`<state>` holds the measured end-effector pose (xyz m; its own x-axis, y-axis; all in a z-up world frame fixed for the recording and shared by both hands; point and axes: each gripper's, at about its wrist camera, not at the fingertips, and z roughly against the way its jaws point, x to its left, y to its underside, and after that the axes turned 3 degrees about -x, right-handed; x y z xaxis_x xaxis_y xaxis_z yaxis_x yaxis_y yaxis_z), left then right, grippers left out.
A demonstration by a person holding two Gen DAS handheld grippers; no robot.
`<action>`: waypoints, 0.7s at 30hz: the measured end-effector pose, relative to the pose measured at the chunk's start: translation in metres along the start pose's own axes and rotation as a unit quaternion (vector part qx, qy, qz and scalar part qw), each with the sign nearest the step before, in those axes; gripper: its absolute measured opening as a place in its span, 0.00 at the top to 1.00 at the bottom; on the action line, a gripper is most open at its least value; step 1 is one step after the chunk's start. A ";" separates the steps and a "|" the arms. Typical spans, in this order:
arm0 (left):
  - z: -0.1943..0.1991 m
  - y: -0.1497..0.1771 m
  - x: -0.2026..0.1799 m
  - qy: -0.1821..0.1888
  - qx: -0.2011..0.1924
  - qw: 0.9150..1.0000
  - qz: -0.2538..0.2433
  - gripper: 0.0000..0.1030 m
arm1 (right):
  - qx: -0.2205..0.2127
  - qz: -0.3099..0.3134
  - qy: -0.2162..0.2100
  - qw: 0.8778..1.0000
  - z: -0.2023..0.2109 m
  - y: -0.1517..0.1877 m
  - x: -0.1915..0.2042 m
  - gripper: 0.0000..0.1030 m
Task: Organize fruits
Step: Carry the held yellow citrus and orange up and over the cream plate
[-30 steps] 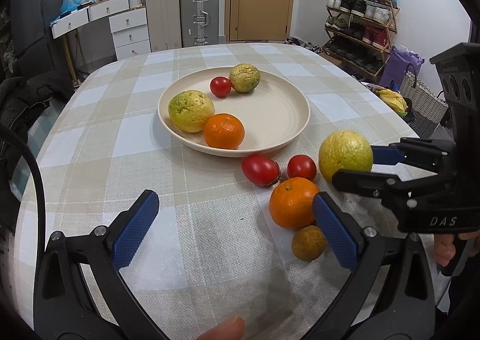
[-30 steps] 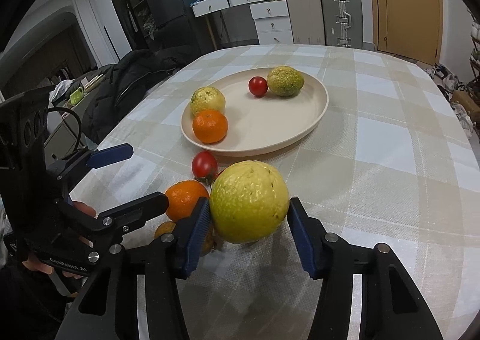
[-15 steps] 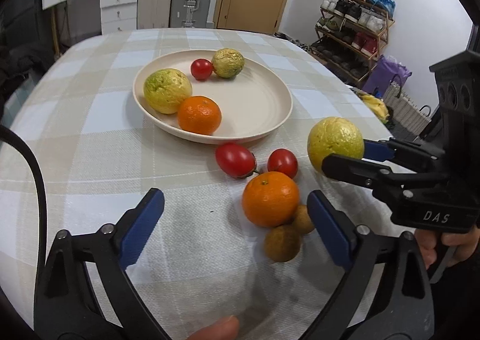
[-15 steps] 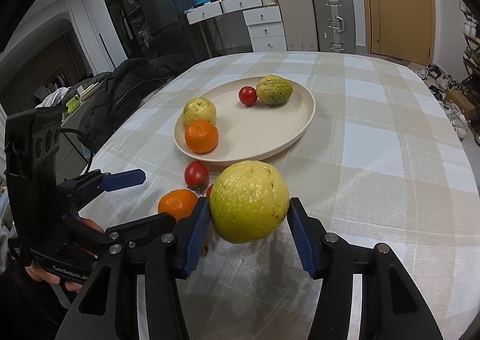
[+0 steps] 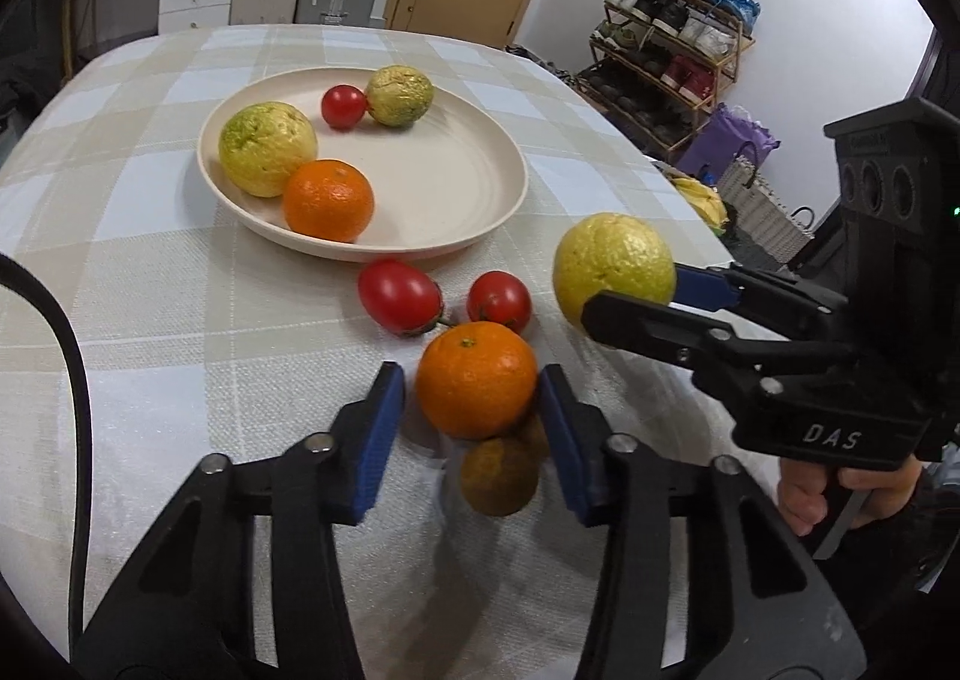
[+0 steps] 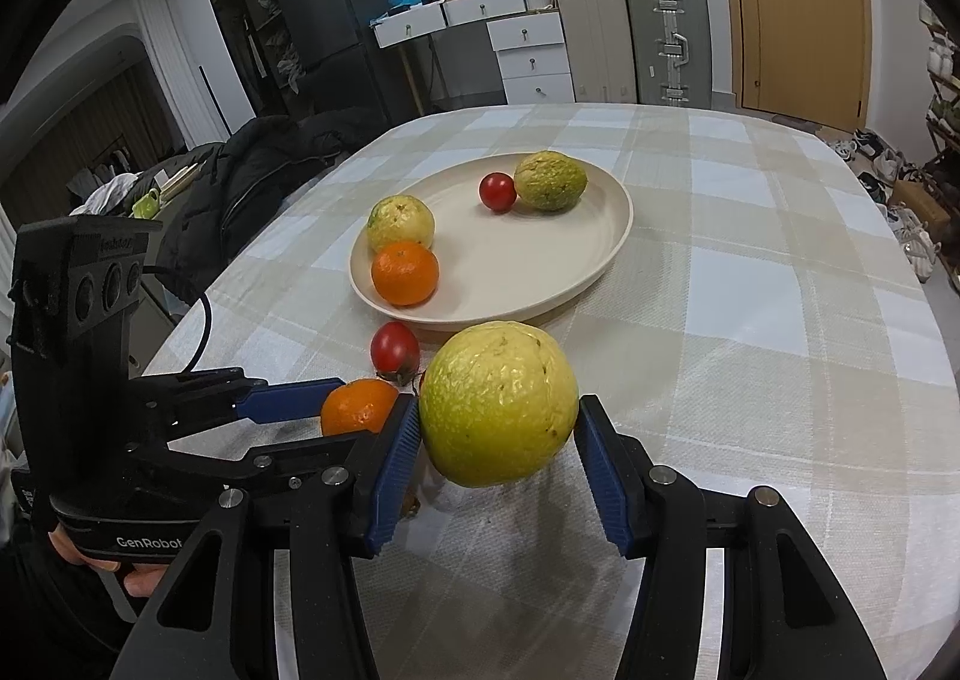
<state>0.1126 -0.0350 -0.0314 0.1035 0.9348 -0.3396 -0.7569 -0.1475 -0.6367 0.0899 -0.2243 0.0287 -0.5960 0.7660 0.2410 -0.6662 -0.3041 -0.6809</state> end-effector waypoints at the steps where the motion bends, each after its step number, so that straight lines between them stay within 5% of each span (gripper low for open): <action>1: 0.000 0.000 -0.001 -0.002 0.000 1.000 -0.002 0.62 | 0.000 0.000 0.000 1.000 0.000 0.000 0.000 0.48; 21: 0.025 -0.010 0.009 -0.044 -0.055 0.997 -0.008 0.62 | -0.015 0.001 -0.011 1.000 0.005 -0.001 0.004 0.48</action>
<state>0.1050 -0.0174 -0.0108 0.0537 0.9616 -0.2693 -0.6798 -0.1624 -0.7152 0.0866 -0.2238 0.0334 -0.6069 0.7529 0.2546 -0.6519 -0.2883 -0.7013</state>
